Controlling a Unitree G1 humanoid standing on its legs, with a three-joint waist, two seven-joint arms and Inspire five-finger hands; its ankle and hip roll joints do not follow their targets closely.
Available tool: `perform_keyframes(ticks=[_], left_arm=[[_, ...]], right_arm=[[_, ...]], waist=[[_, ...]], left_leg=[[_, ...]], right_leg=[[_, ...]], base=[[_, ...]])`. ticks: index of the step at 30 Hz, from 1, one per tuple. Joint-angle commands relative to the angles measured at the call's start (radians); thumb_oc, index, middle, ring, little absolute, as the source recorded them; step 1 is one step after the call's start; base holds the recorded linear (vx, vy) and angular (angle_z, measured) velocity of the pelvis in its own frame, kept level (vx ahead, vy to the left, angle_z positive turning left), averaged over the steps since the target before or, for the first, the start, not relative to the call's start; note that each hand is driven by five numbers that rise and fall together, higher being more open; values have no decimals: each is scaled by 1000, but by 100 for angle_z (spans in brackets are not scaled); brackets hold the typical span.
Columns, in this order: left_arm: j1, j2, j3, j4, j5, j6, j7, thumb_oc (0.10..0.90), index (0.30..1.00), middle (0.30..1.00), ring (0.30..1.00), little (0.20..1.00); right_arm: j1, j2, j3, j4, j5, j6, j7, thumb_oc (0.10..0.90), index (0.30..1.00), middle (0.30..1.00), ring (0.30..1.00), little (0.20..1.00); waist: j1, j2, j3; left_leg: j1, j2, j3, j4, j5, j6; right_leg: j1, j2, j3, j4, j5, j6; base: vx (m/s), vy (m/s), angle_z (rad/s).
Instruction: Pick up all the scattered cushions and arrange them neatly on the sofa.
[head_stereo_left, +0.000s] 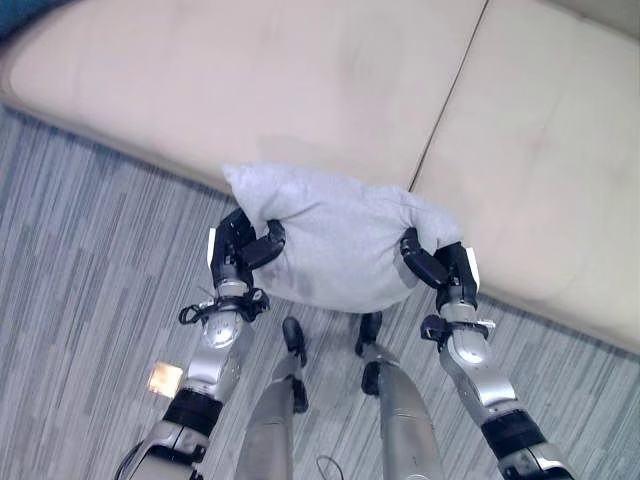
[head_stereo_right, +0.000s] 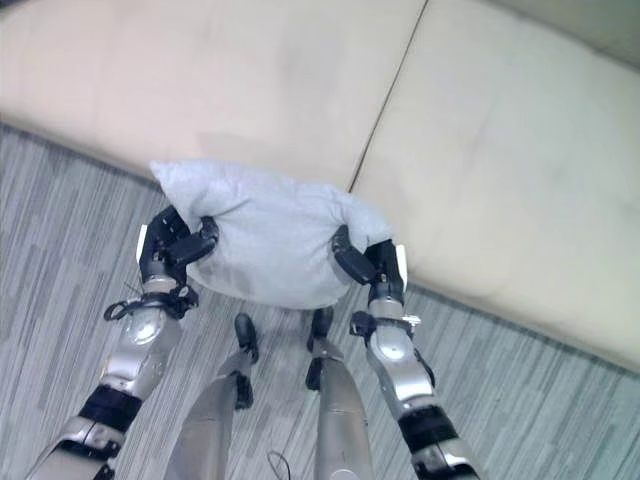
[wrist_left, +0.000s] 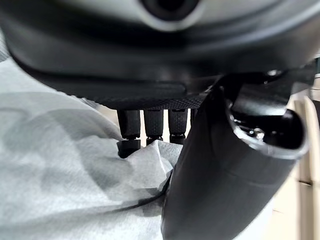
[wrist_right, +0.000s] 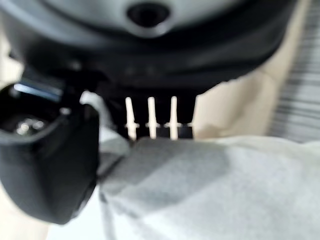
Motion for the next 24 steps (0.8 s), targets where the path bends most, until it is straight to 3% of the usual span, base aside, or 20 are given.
perform_keyframes(ticks=[1, 3, 7, 9, 11, 13, 16, 18, 19, 22, 24], left_arm=[[-41, -37, -96, -95, 61, -116, -128, 400, 300, 300, 300, 300], [27, -13, -98, -134, 67, -108, -142, 400, 300, 300, 300, 300], [98, -21, -98, -113, 73, -89, -157, 400, 300, 300, 300, 300], [125, -26, -95, -96, 78, -77, -163, 400, 300, 300, 300, 300], [144, -33, -96, -101, 75, -72, -168, 400, 300, 300, 300, 300], [157, -36, -101, -90, 83, -57, -171, 400, 300, 300, 300, 300], [155, -35, -103, -89, 94, -46, -166, 400, 300, 300, 300, 300], [153, -30, -97, -101, 101, -49, -154, 400, 300, 300, 300, 300], [153, -30, -97, -102, 101, -49, -154, 400, 300, 300, 300, 300], [174, -21, -92, -119, 95, -48, -162, 400, 300, 300, 300, 300], [186, -3, -85, -129, 92, -40, -162, 400, 300, 300, 300, 300]], right_arm=[[-39, 35, -25, -154, -31, -138, 73, 400, 300, 300, 300, 300], [35, 32, -55, -207, -12, -134, 95, 400, 300, 300, 300, 300], [104, 20, -89, -233, -7, -131, 118, 400, 300, 300, 300, 300], [142, 9, -113, -236, -18, -126, 118, 400, 300, 300, 300, 300], [171, 7, -125, -236, -25, -116, 122, 400, 300, 300, 300, 300], [187, 9, -139, -234, -25, -111, 123, 400, 300, 300, 300, 300], [180, 13, -139, -230, -20, -111, 115, 400, 300, 300, 300, 300], [161, 17, -125, -220, -12, -108, 110, 400, 300, 300, 300, 300], [161, 17, -125, -220, -12, -108, 110, 400, 300, 300, 300, 300], [159, 28, -106, -218, -25, -105, 121, 400, 300, 300, 300, 300], [137, 50, -76, -210, -34, -96, 134, 400, 300, 300, 300, 300]], waist=[[13, 9, -154], [11, 15, -184], [4, 7, -200], [9, -3, -194], [13, -17, -196], [6, -27, -219], [18, -26, -224], [41, -26, -219], [42, -26, -219], [52, -24, -230], [75, -25, -227]], left_leg=[[118, 21, -45, 1, -89, -79], [274, 28, -24, -69, -80, -84], [357, 45, -9, -28, -101, -99], [324, 66, -30, 108, -48, -122], [288, 61, -62, 167, -40, -118], [281, 55, -50, 92, -77, -95], [276, 36, -56, 4, -57, -92], [233, 18, -114, 0, -36, -94], [234, 18, -113, 0, -37, -94], [288, 16, -133, -44, -47, -80], [334, 3, -104, -65, -63, -46]], right_leg=[[189, -15, 1, -212, 95, 145], [329, 15, 3, -255, 75, 147], [448, 46, 17, -280, 31, 131], [496, 58, 14, -289, 21, 113], [516, 56, 22, -289, 17, 105], [534, 51, 26, -302, 11, 114], [549, 60, 40, -307, 2, 119], [559, 77, 75, -304, -12, 119], [559, 77, 77, -303, -12, 119], [582, 83, 112, -303, -16, 129], [570, 63, 161, -235, -20, 148]], base=[[358, -28, -11], [283, -40, -11], [177, -91, -4], [66, -106, 9], [66, -43, 2], [166, 33, 9], [97, 68, 2], [110, 114, -28], [137, 97, -40], [219, 144, -90], [200, 280, -47]])
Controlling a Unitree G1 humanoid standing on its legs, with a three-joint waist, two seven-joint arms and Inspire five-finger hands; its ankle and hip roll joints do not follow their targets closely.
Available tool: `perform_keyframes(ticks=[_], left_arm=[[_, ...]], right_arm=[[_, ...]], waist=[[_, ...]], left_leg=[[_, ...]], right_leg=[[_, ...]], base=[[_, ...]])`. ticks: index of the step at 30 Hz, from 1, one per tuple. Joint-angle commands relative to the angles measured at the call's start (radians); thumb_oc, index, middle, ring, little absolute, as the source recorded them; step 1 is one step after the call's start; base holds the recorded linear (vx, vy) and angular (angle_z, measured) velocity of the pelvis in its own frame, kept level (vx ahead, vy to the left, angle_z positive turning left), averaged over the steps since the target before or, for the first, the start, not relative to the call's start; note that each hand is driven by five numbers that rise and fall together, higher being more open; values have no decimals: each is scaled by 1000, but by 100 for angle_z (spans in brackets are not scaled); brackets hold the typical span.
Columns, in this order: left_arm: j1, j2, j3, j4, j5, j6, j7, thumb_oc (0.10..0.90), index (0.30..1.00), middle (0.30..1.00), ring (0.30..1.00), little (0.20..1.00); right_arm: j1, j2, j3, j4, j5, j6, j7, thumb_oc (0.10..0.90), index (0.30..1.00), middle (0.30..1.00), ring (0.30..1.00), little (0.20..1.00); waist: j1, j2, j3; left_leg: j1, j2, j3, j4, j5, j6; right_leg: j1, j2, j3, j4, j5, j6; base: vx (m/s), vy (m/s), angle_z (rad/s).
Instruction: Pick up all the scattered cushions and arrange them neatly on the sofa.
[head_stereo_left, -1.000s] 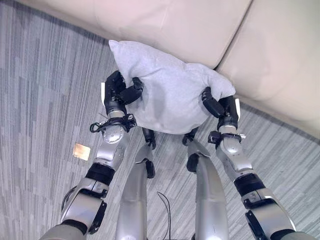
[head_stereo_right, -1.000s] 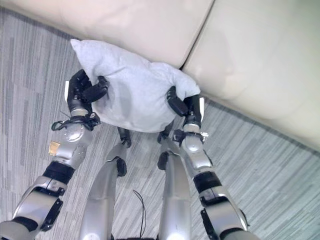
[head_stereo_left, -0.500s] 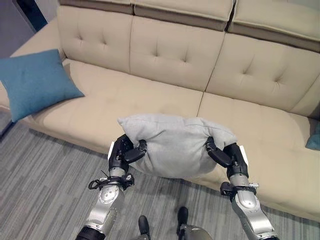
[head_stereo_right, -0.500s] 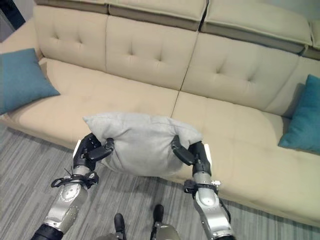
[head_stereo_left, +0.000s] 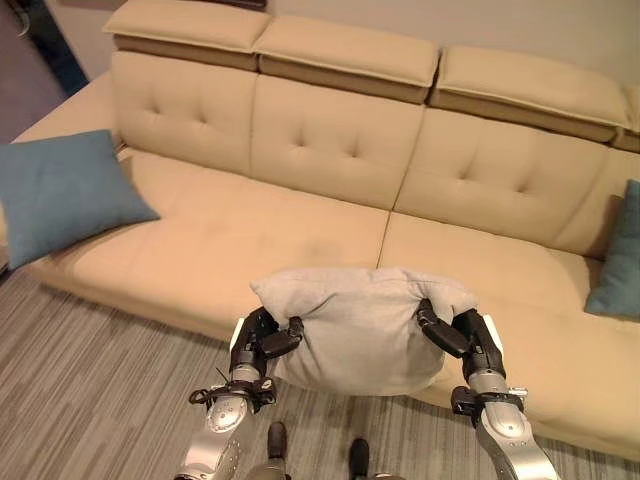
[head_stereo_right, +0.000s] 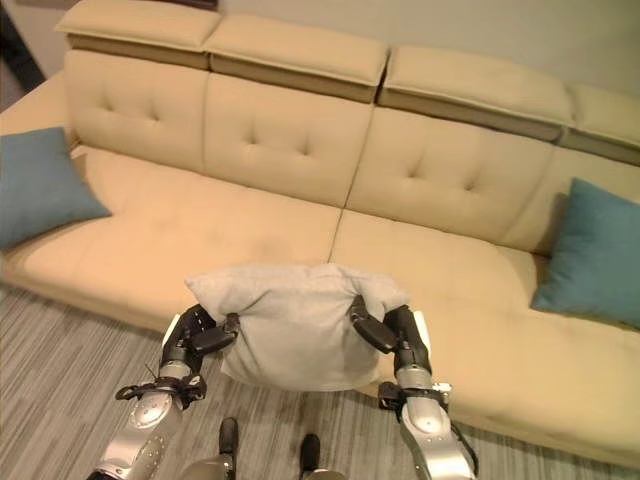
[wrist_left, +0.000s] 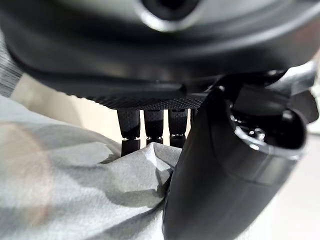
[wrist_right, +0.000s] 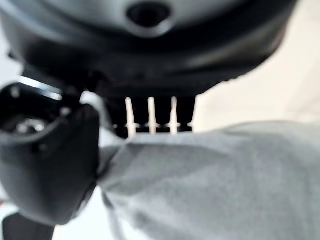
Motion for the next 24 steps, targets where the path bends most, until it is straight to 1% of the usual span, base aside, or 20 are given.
perform_keyframes(ticks=[1, 2, 3, 4, 5, 6, 7, 8, 9, 11, 12, 14, 15, 17, 19, 20, 21, 22, 23, 24], left_arm=[[-64, -14, 3, -137, 51, -105, -56, 400, 300, 300, 300, 300], [-64, -14, 3, -137, 51, -105, -56, 400, 300, 300, 300, 300], [-63, 6, 8, -146, 57, -101, -59, 400, 300, 300, 300, 300], [-65, 12, 8, -146, 58, -100, -60, 400, 300, 300, 300, 300], [-68, 15, 9, -144, 67, -101, -59, 400, 300, 300, 300, 300], [-68, 15, 9, -144, 67, -101, -59, 400, 300, 300, 300, 300], [-71, 18, 11, -141, 74, -103, -59, 400, 300, 300, 300, 300], [-71, 18, 11, -141, 74, -103, -59, 400, 300, 300, 300, 300], [-64, 14, 15, -142, 71, -104, -61, 400, 300, 300, 300, 300], [-60, 12, 16, -145, 70, -104, -64, 400, 300, 300, 300, 300], [-56, 8, 20, -146, 63, -103, -63, 400, 300, 300, 300, 300], [-54, 4, 28, -145, 60, -103, -61, 400, 300, 300, 300, 300], [-54, 4, 28, -145, 60, -103, -61, 400, 300, 300, 300, 300], [-52, -5, 28, -137, 60, -108, -74, 400, 300, 300, 300, 300], [-52, -12, 26, -134, 57, -110, -73, 400, 300, 300, 300, 300], [-62, -24, 19, -131, 46, -112, -70, 400, 300, 300, 300, 300], [-62, -24, 18, -131, 46, -112, -70, 400, 300, 300, 300, 300], [-70, -38, 5, -125, 37, -111, -74, 400, 300, 300, 300, 300], [-71, -39, 4, -125, 37, -111, -74, 400, 300, 300, 300, 300], [-86, -52, -9, -120, 18, -111, -77, 400, 300, 300, 300, 300]], right_arm=[[-178, 27, 13, -127, 10, -139, 27, 400, 300, 300, 300, 300], [-178, 27, 12, -127, 10, -139, 27, 400, 300, 300, 300, 300], [-199, 48, 29, -133, 4, -139, 36, 400, 300, 300, 300, 300], [-203, 52, 32, -134, 4, -137, 37, 400, 300, 300, 300, 300], [-206, 58, 40, -133, 1, -138, 40, 400, 300, 300, 300, 300], [-206, 58, 40, -132, 1, -138, 40, 400, 300, 300, 300, 300], [-207, 65, 45, -131, 5, -136, 46, 400, 300, 300, 300, 300], [-207, 65, 45, -131, 5, -136, 46, 400, 300, 300, 300, 300], [-210, 65, 51, -126, 0, -132, 51, 400, 300, 300, 300, 300], [-211, 62, 52, -126, -2, -130, 52, 400, 300, 300, 300, 300], [-216, 58, 53, -127, -3, -129, 52, 400, 300, 300, 300, 300], [-225, 58, 59, -128, -4, -131, 52, 400, 300, 300, 300, 300], [-226, 57, 59, -128, -4, -131, 52, 400, 300, 300, 300, 300], [-218, 49, 56, -130, -16, -128, 59, 400, 300, 300, 300, 300], [-215, 48, 53, -128, -18, -129, 58, 400, 300, 300, 300, 300], [-205, 38, 47, -126, -15, -130, 57, 400, 300, 300, 300, 300], [-204, 38, 47, -126, -15, -130, 57, 400, 300, 300, 300, 300], [-187, 30, 39, -126, -9, -128, 57, 400, 300, 300, 300, 300], [-186, 30, 39, -126, -8, -128, 57, 400, 300, 300, 300, 300], [-171, 8, 26, -128, -7, -126, 54, 400, 300, 300, 300, 300]], waist=[[56, 20, -49], [57, 20, -48], [60, 29, -32], [59, 34, -27], [56, 39, -22], [58, 38, -23], [57, 41, -22], [57, 41, -21], [58, 45, -25], [59, 47, -26], [59, 47, -27], [67, 48, -23], [66, 49, -22], [65, 41, -28], [60, 37, -35], [52, 35, -34], [50, 36, -34], [40, 35, -35], [36, 36, -35], [33, 30, -23]], left_leg=[[0, 35, 10, 116, -110, -35], [0, 35, 11, 115, -110, -35], [30, 32, 51, 108, -121, -8], [39, 33, 59, 106, -124, 0], [52, 34, 70, 101, -129, 6], [52, 34, 72, 100, -129, 6], [82, 26, 93, 86, -140, 11], [84, 26, 93, 85, -139, 11], [109, 24, 105, 70, -149, 12], [119, 25, 110, 65, -153, 12], [137, 21, 118, 56, -161, 11], [158, 24, 131, 51, -170, 4], [158, 25, 129, 51, -170, 4], [183, 18, 119, 50, -188, -7], [181, 18, 114, 51, -188, -13], [180, 30, 102, 75, -201, -32], [178, 31, 100, 79, -203, -33], [161, 51, 92, 120, -202, -57], [157, 53, 87, 126, -205, -58], [95, 87, 80, 240, -171, -83]], right_leg=[[34, 17, 32, 109, -75, 60], [34, 17, 33, 110, -75, 60], [-24, 1, 40, 246, -60, 89], [-50, 0, 42, 293, -57, 94], [-78, -4, 40, 334, -55, 100], [-81, -4, 43, 338, -58, 101], [-102, -26, 7, 334, -40, 108], [-101, -26, 7, 334, -40, 108], [-112, -44, -27, 289, -32, 103], [-109, -48, -41, 259, -23, 101], [-126, -60, -69, 193, 10, 103], [-137, -82, -141, 137, 50, 113], [-135, -81, -143, 134, 51, 113], [-98, -84, -168, 97, 51, 111], [-97, -81, -160, 98, 50, 107], [-92, -76, -155, 107, 42, 98], [-91, -76, -158, 107, 41, 98], [-71, -69, -167, 94, 26, 80], [-69, -68, -172, 92, 26, 79], [-45, -59, -189, 78, 10, 60]], base=[[56, 127, -67], [70, 182, -104], [85, 224, -92], [100, 272, -80], [29, 92, -48], [90, 105, -46], [76, 58, -25], [145, 66, -15], [108, 5, -10], [121, -13, -15], [147, -48, -27], [140, -66, -27], [131, -87, -31], [196, -114, -18], [154, -130, 26], [108, -131, 14], [182, -240, -7], [68, -117, 14], [116, -250, 76], [53, -205, 84]])
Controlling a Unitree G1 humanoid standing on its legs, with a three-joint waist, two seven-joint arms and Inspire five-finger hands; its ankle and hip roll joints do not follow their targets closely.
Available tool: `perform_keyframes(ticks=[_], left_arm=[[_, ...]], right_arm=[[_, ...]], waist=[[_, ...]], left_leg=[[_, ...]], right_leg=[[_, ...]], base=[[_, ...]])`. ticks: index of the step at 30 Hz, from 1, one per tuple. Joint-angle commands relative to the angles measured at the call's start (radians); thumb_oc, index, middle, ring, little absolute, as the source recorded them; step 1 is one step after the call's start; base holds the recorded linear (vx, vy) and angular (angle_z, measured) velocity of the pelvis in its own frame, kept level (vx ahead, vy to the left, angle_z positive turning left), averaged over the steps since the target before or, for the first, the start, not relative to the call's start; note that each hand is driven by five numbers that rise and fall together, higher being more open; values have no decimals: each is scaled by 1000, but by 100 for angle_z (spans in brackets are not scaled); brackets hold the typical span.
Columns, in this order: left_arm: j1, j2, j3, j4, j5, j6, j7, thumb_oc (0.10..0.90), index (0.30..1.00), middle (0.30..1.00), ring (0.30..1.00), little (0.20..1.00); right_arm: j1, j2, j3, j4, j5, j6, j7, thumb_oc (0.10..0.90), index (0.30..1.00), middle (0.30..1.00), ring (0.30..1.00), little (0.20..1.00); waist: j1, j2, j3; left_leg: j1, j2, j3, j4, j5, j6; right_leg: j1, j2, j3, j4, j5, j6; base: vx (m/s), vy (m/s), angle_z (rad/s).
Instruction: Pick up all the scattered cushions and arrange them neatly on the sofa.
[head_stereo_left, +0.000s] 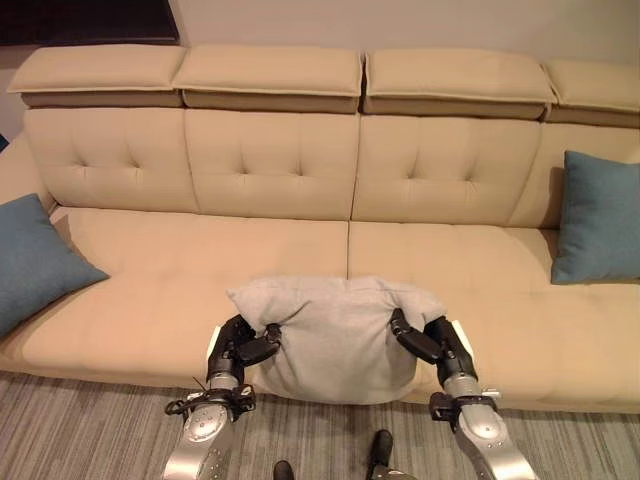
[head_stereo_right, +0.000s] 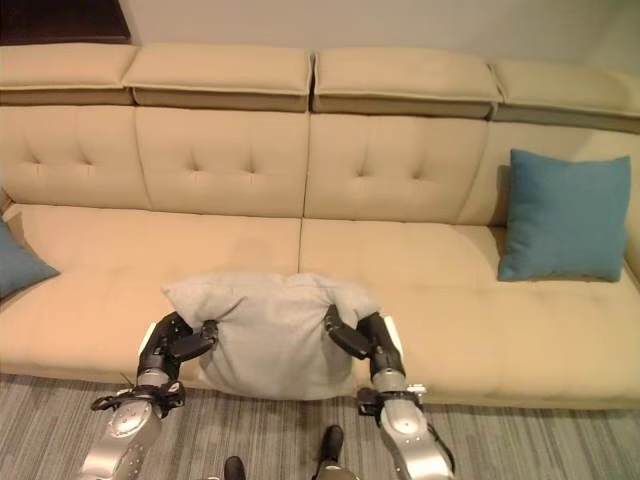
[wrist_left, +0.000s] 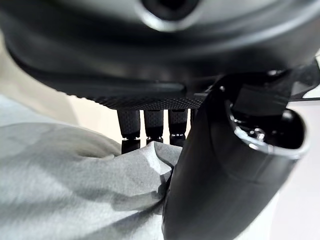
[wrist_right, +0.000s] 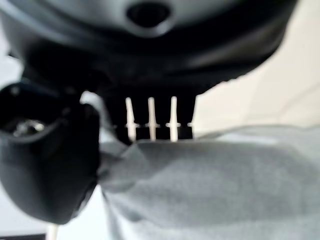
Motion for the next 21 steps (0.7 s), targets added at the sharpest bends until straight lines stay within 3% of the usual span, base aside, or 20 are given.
perform_keyframes(ticks=[1, 5, 6, 8, 10, 12, 13, 16, 21], left_arm=[[-133, 0, -68, -122, -1, -110, -75, 400, 300, 300, 300, 300], [-142, -10, -74, -117, 2, -104, -77, 400, 300, 300, 300, 300], [-141, -8, -74, -115, 14, -100, -78, 400, 300, 300, 300, 300], [-140, -6, -74, -117, 20, -98, -77, 400, 300, 300, 300, 300], [-137, -4, -67, -119, 24, -99, -71, 400, 300, 300, 300, 300], [-139, -1, -60, -119, 25, -95, -57, 400, 300, 300, 300, 300], [-126, 1, -48, -124, 19, -97, -60, 400, 300, 300, 300, 300], [-108, 9, -43, -127, 22, -96, -61, 400, 300, 300, 300, 300], [-90, 41, -23, -137, 22, -92, -65, 400, 300, 300, 300, 300]], right_arm=[[-131, 31, -2, -165, 23, -149, 20, 400, 300, 300, 300, 300], [-123, 21, -10, -163, 32, -144, 16, 400, 300, 300, 300, 300], [-120, 19, -14, -162, 35, -145, 15, 400, 300, 300, 300, 300], [-118, 19, -14, -162, 35, -146, 15, 400, 300, 300, 300, 300], [-120, 20, -16, -156, 40, -147, 12, 400, 300, 300, 300, 300], [-123, 22, -17, -144, 43, -148, 2, 400, 300, 300, 300, 300], [-121, 27, -14, -148, 42, -148, 8, 400, 300, 300, 300, 300], [-118, 40, -7, -148, 37, -147, 9, 400, 300, 300, 300, 300], [-138, 72, 18, -151, 31, -140, 28, 400, 300, 300, 300, 300]], waist=[[4, -37, -36], [6, -48, -25], [16, -54, -23], [18, -58, -28], [31, -50, -31], [46, -46, -26], [51, -37, -39], [55, -40, -53], [86, -53, -55]], left_leg=[[-86, 17, -30, 296, -88, -47], [-170, 21, -49, 367, -74, -45], [-193, -4, -71, 315, -109, -28], [-197, -20, -83, 274, -94, -23], [-209, -31, -113, 164, -38, -27], [-255, -23, -121, 126, 21, -37], [-222, -15, -124, 58, 23, -31], [-192, -24, -128, 52, 19, -23], [-136, -44, -85, 72, -33, 17]], right_leg=[[9, -32, 30, 89, -99, 67], [29, -20, 26, 74, -124, 47], [47, -7, 41, 59, -135, 48], [50, -3, 47, 54, -137, 50], [69, 18, 68, 46, -151, 51], [92, 34, 81, 44, -171, 49], [96, 45, 92, 54, -184, 52], [109, 37, 103, 65, -191, 56], [100, -2, 146, 168, -206, 84]], base=[[64, -244, 78], [53, -88, 21], [126, -17, 10], [121, 3, 2], [150, 46, -14], [198, 95, -18], [187, 104, -14], [230, 139, -50], [162, 154, -37]])
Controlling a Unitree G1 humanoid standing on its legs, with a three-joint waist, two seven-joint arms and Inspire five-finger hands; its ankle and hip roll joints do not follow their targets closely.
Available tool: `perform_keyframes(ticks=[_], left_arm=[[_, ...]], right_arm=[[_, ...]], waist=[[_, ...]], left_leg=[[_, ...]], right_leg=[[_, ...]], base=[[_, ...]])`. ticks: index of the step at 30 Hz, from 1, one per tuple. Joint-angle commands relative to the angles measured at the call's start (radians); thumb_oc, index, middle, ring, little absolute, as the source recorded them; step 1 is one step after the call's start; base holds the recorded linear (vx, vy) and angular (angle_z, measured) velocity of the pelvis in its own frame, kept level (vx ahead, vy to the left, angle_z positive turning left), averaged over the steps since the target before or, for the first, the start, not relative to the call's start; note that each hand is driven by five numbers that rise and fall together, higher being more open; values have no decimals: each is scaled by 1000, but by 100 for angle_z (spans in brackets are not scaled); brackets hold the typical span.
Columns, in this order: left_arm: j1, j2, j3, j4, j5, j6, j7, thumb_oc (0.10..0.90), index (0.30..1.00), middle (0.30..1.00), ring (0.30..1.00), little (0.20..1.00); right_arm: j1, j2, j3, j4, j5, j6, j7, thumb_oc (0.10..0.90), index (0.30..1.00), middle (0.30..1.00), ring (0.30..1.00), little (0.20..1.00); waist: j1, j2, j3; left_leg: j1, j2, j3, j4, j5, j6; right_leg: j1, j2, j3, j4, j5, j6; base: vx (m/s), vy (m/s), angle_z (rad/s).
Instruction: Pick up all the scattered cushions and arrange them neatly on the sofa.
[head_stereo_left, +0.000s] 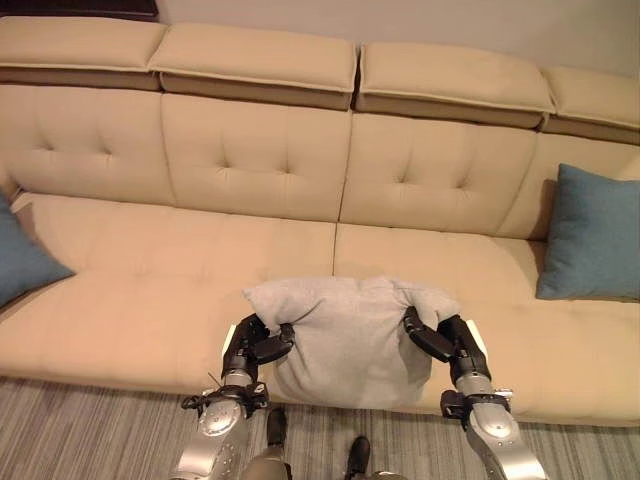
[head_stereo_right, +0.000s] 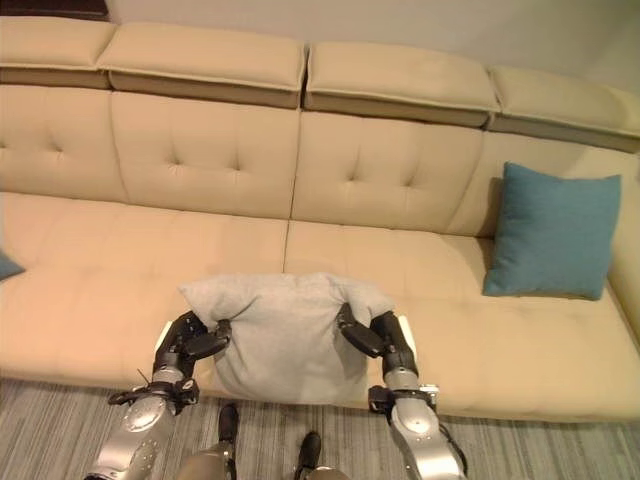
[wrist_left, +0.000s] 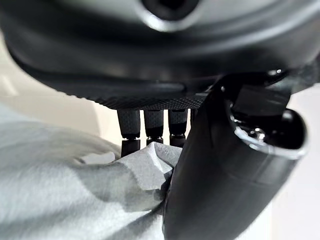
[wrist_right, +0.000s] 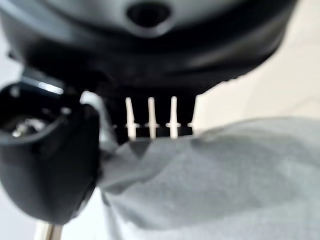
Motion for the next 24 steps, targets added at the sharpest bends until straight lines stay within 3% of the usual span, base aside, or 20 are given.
perform_keyframes(ticks=[1, 4, 5, 7, 8, 9, 13, 16, 21, 24], left_arm=[[-68, 8, 3, -162, 26, -101, -60, 400, 300, 300, 300, 300], [-66, 13, 8, -158, 22, -105, -57, 400, 300, 300, 300, 300], [-68, 12, 3, -150, 25, -106, -57, 400, 300, 300, 300, 300], [-67, 4, 6, -150, 21, -110, -61, 400, 300, 300, 300, 300], [-67, 3, 6, -150, 21, -110, -61, 400, 300, 300, 300, 300], [-69, 1, 4, -149, 22, -109, -63, 400, 300, 300, 300, 300], [-78, -1, 6, -146, 19, -114, -64, 400, 300, 300, 300, 300], [-86, -17, -5, -141, 21, -113, -71, 400, 300, 300, 300, 300], [-133, -41, -26, -141, 10, -118, -73, 400, 300, 300, 300, 300], [-157, -51, -34, -152, 14, -116, -66, 400, 300, 300, 300, 300]], right_arm=[[-147, 55, 31, -149, 26, -140, 35, 400, 300, 300, 300, 300], [-156, 63, 39, -146, 25, -139, 39, 400, 300, 300, 300, 300], [-152, 65, 38, -149, 20, -139, 41, 400, 300, 300, 300, 300], [-148, 60, 31, -151, 15, -138, 44, 400, 300, 300, 300, 300], [-147, 60, 31, -151, 15, -138, 44, 400, 300, 300, 300, 300], [-150, 52, 28, -150, 18, -144, 36, 400, 300, 300, 300, 300], [-150, 41, 29, -147, 24, -140, 39, 400, 300, 300, 300, 300], [-137, 36, 16, -144, 20, -140, 39, 400, 300, 300, 300, 300], [-113, -2, -20, -155, 27, -143, 29, 400, 300, 300, 300, 300], [-114, -17, -30, -158, 20, -141, 22, 400, 300, 300, 300, 300]], waist=[[50, -21, -70], [47, -12, -59], [28, -6, -49], [10, -1, -56], [10, 0, -54], [3, -1, -59], [-9, 0, -60], [-18, -6, -68], [-46, -16, -87], [-45, -14, -92]], left_leg=[[31, 17, 7, 107, -137, -11], [38, 15, 14, 115, -150, 6], [60, 4, 5, 110, -156, 15], [73, -9, -10, 96, -154, 18], [77, -9, -10, 95, -155, 18], [94, -20, -15, 81, -165, 20], [124, -24, -29, 74, -186, 15], [138, -25, -43, 87, -197, -2], [108, 3, -41, 159, -206, -47], [60, 24, -42, 140, -160, -55]], right_leg=[[-2, -35, 39, 229, -61, 84], [-56, -42, 61, 323, -37, 98], [-106, -4, 108, 360, -38, 85], [-128, 49, 163, 309, -61, 72], [-124, 50, 163, 307, -61, 71], [-122, 57, 177, 222, -48, 65], [-135, 51, 148, 143, -12, 70], [-105, 58, 159, 110, -7, 58], [-32, 57, 102, 31, -9, 41], [1, 58, 87, -10, -16, 41]], base=[[148, 185, -31], [84, 112, -24], [137, 81, -10], [151, 60, 4], [169, -9, 25], [166, -34, 39], [154, -85, 17], [143, -118, 23], [87, -109, 53], [69, -13, 11]])
